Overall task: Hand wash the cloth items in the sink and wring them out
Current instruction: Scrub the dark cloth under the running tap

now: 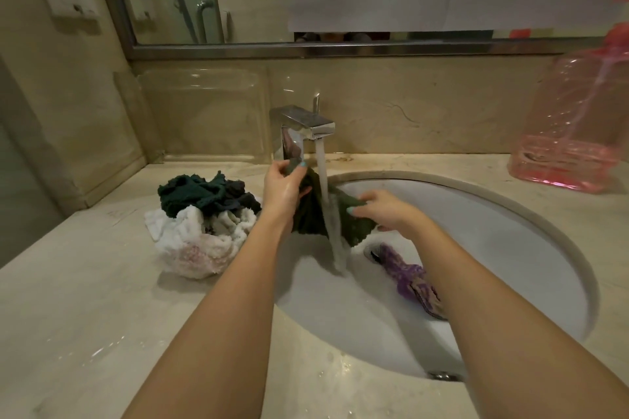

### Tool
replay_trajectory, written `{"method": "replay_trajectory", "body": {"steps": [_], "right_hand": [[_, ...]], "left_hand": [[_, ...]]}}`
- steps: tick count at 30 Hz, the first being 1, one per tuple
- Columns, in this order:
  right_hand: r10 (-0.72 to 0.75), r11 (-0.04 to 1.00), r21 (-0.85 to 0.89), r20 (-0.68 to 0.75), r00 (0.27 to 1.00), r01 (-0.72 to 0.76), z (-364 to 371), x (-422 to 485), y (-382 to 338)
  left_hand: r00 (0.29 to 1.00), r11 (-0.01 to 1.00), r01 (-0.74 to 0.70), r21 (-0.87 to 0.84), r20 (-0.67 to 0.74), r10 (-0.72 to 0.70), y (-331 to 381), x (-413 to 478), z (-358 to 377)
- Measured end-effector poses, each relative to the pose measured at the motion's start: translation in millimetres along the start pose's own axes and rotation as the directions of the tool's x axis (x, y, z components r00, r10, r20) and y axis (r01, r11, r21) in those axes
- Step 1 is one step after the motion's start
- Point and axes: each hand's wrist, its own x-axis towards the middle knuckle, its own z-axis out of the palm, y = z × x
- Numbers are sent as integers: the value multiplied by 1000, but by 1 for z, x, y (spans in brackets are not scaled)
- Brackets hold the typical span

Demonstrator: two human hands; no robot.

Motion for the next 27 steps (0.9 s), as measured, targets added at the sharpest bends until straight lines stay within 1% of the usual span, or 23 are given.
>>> {"method": "replay_trajectory", "body": {"steps": [2, 3, 5, 6, 8, 9, 10, 11, 12, 13, 14, 15, 16, 17, 18, 20, 21, 22, 23, 24, 25, 27], "right_hand": [[-18, 976, 215, -57, 998, 30, -7, 0, -2], [-17, 938, 344, -70, 997, 40, -11, 1, -4], [21, 810, 586, -76, 997, 28, -18, 1, -10], [41, 737, 676, -78, 996, 23, -20, 2, -12], [40, 650, 758, -110, 993, 58, -24, 1, -13], [17, 639, 765, -119, 993, 81, -26, 1, -14], [-17, 647, 756, -114, 993, 98, -27, 0, -14], [-51, 677, 729, -88, 995, 100, -28, 0, -14], [-71, 745, 662, -48, 996, 85, -29, 0, -15], [-69, 845, 533, 7, 998, 55, -28, 0, -14], [-39, 946, 322, 55, 998, 19, -26, -2, -11], [5, 997, 76, 73, 997, -10, -23, -2, -7], [30, 992, -127, 61, 998, -22, -20, -1, -3], [23, 969, -247, 26, 999, -16, -18, 1, 2], [6, 959, -284, -15, 1000, -10, -17, 2, 4], [-46, 969, -246, -136, 990, 11, -19, 3, 4], [-63, 979, -201, -198, 978, 22, -21, 4, 5], [-68, 989, -144, -234, 970, 34, -23, 5, 5], [-75, 994, -91, -232, 970, 55, -24, 5, 6], [-80, 996, -59, -182, 980, 70, -24, 4, 5], [-71, 996, -61, -105, 992, 65, -23, 4, 5], [-8, 990, -139, 46, 999, 15, -19, 3, 5]], "left_hand": [[998, 997, 4, 81, 57, -9, -2, -1, 0], [997, 988, -14, 156, 72, 3, -3, -1, -1], [994, 942, -96, 323, 82, 73, -6, 0, 0], [991, 915, -130, 383, 86, 104, -8, 0, -1], [989, 877, -138, 460, 106, 100, -9, 0, -1], [990, 861, -127, 492, 118, 78, -10, 0, -1], [990, 850, -116, 515, 129, 57, -10, 1, -1], [990, 846, -105, 522, 135, 40, -11, 2, -1], [990, 854, -99, 511, 140, 31, -10, 3, -2], [989, 864, -101, 493, 143, 34, -10, 3, -3], [988, 869, -113, 482, 149, 45, -10, 4, -3], [985, 865, -130, 485, 165, 55, -10, 4, -4], [980, 854, -142, 501, 194, 49, -10, 3, -4], [972, 835, -145, 531, 236, 19, -10, 2, -4], [959, 799, -148, 583, 281, -28, -11, 1, -4], [935, 668, -192, 719, 342, -99, -15, -1, -5], [934, 602, -219, 768, 344, -99, -16, -1, -6], [940, 560, -236, 794, 334, -76, -17, 1, -6], [947, 545, -245, 802, 317, -40, -18, 3, -6], [953, 552, -250, 795, 302, -3, -18, 4, -6], [958, 580, -252, 775, 286, 34, -18, 5, -5], [966, 665, -241, 707, 244, 90, -17, 7, -3]]}}
